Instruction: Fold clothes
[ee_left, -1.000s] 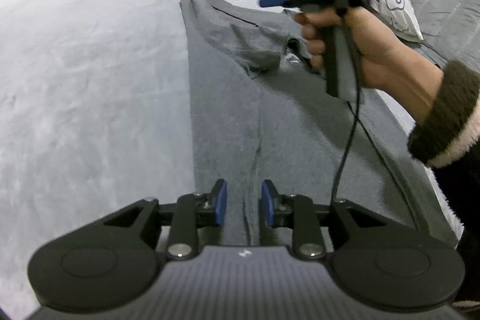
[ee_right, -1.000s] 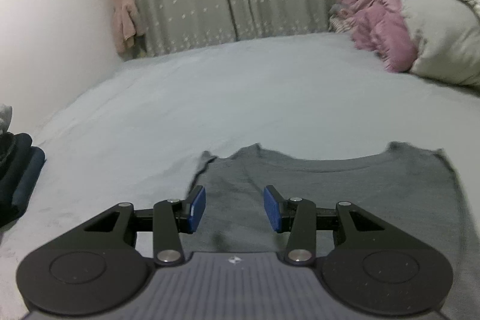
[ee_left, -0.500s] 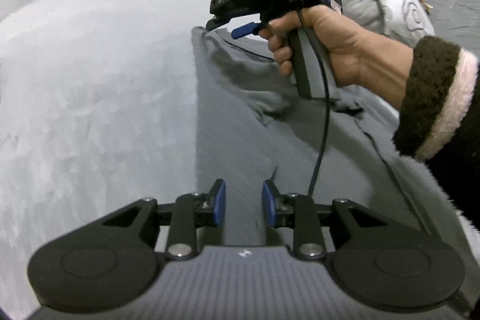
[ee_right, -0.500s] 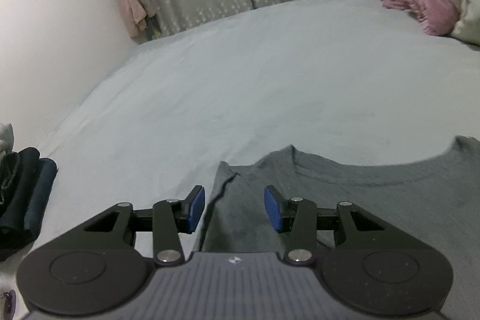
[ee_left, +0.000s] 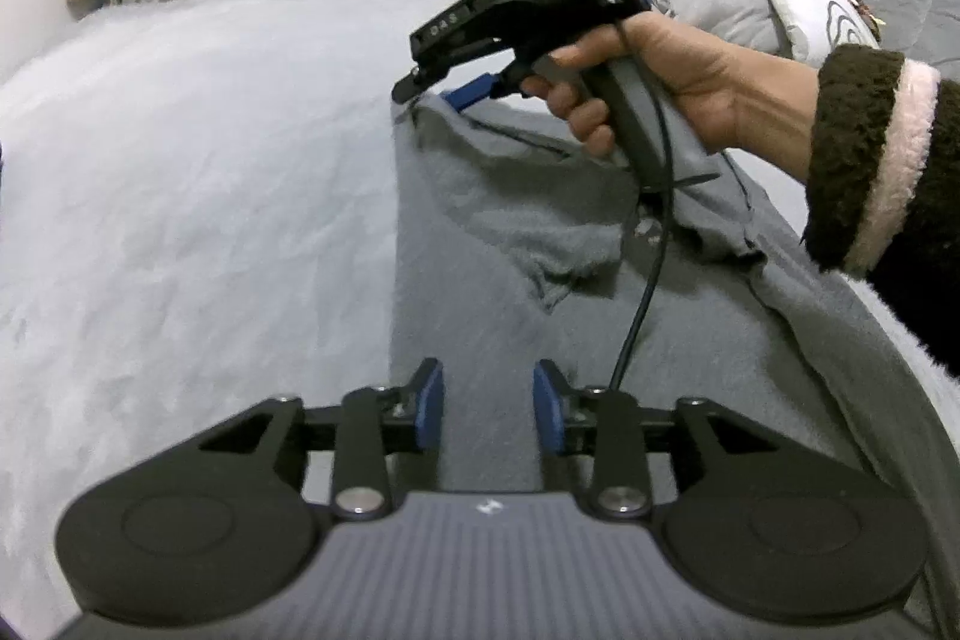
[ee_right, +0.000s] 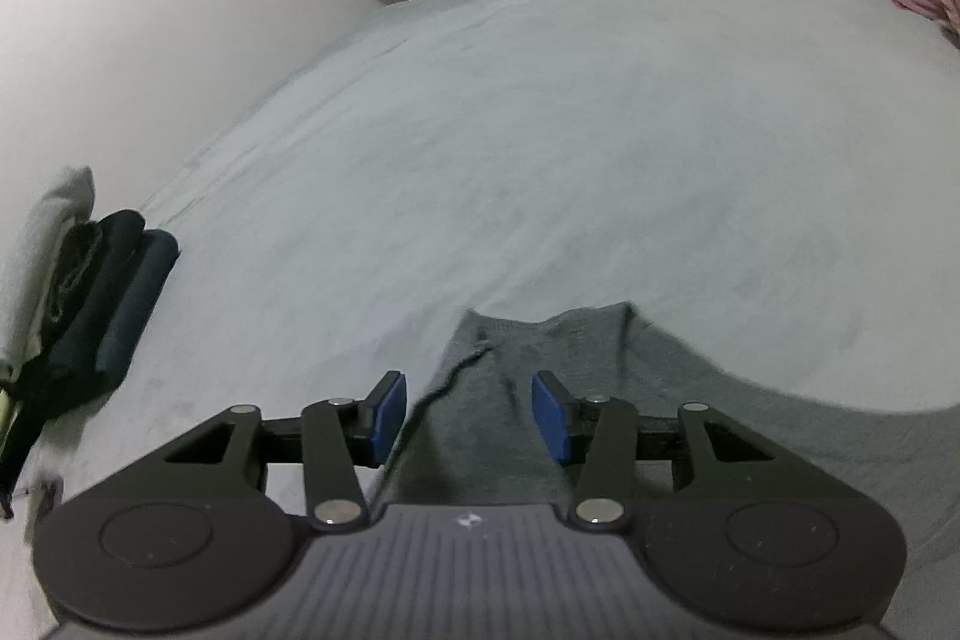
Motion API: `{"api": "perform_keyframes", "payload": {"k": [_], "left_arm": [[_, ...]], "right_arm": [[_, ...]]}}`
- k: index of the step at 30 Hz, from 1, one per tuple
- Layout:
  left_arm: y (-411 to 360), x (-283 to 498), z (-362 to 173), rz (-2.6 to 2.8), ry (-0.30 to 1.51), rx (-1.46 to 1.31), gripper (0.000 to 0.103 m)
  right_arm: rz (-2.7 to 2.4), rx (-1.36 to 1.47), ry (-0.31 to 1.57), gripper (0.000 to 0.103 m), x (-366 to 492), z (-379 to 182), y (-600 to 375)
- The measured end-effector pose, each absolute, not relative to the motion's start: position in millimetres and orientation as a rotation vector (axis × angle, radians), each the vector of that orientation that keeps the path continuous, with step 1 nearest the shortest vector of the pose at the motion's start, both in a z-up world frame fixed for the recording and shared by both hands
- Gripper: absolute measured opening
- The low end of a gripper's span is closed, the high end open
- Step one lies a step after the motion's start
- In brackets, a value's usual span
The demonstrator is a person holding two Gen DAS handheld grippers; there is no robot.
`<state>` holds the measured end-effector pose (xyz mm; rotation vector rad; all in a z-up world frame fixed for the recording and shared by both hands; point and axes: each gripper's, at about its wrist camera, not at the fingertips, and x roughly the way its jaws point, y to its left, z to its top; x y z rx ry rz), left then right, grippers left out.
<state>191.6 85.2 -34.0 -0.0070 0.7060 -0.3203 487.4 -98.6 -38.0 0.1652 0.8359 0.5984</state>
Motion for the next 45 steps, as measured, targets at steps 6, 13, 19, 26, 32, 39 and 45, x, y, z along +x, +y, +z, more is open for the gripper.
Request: {"api": "perform_keyframes", "payload": {"k": [6,13,19,26,32,39,45], "left_arm": [[98.9,212.5,-39.2,-0.212,0.731,-0.065,0.05],[102.7,216.7,-42.9,-0.219,0.75,-0.096,0.003],[103.1,217.6,-43.5,-0.182,0.755,-0.101,0.003],[102.4,218.8,-43.5,-0.167,0.772,-0.1,0.017],[114.1,218.7,-39.9,-0.19,0.799,-0.152,0.038],[111.2,209.8,-37.1,-0.212,0.82,-0.137,0.045],[102.1,190.9,-36.8,-0.236,0.824,-0.095,0.049]], "right_arm": [[0.63,0.19,0.837,0.048,493.5,-47.7,-88.7],[0.696,0.229,0.827,0.006,504.7,-52.6,-79.7],[0.677,0.216,0.819,0.005,509.0,-57.7,-66.9],[0.612,0.255,0.804,0.024,500.8,-52.3,-76.5],[0.525,0.227,0.755,0.035,445.6,-28.6,-114.6],[0.426,0.147,0.78,0.038,380.0,-36.2,-155.3],[0.342,0.08,0.783,0.039,359.1,-46.5,-159.1]]}}
